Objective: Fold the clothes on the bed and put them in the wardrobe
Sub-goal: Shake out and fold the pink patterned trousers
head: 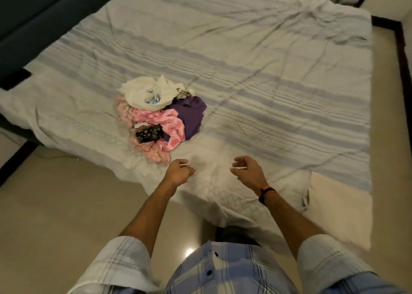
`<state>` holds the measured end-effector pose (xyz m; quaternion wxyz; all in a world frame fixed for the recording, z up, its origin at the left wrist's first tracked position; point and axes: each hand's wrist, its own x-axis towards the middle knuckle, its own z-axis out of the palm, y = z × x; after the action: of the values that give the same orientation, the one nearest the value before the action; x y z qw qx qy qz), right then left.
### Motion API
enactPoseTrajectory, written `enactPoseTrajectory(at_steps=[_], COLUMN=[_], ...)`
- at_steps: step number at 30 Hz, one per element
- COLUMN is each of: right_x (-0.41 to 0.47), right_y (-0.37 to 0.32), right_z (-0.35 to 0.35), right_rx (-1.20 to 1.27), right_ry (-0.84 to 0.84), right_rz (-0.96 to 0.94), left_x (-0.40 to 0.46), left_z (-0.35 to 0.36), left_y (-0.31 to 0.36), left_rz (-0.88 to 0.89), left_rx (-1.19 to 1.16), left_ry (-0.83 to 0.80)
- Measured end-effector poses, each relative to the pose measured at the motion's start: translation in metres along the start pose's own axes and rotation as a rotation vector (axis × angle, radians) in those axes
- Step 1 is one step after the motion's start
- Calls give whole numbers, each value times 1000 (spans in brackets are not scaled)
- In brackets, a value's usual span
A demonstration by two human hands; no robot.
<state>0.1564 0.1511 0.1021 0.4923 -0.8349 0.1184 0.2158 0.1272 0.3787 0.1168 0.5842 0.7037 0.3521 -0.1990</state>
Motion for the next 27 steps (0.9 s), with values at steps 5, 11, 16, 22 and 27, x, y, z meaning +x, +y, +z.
enactPoseTrajectory(at_steps=[5,11,16,22,27], right_x=[34,86,131,172,208], right_y=[-37,-80,-114,-152,-181], right_z=[51,105,139,166,198], right_rx=[-50,-101,-137,-180,-225], right_ry=[-100,-188,-267,-294,-273], right_rz=[-35,-36,-54,-58,-48], left_x=[23,60,96,143,195], left_z=[-50,-100,-135,-162,-186], left_y=[-3,8,27,46,62], left_rz=[-33,-90,-108,-138,-164], left_rx=[-76,-107,-121,-131,-144], left_ry=[64,132,175,170,131])
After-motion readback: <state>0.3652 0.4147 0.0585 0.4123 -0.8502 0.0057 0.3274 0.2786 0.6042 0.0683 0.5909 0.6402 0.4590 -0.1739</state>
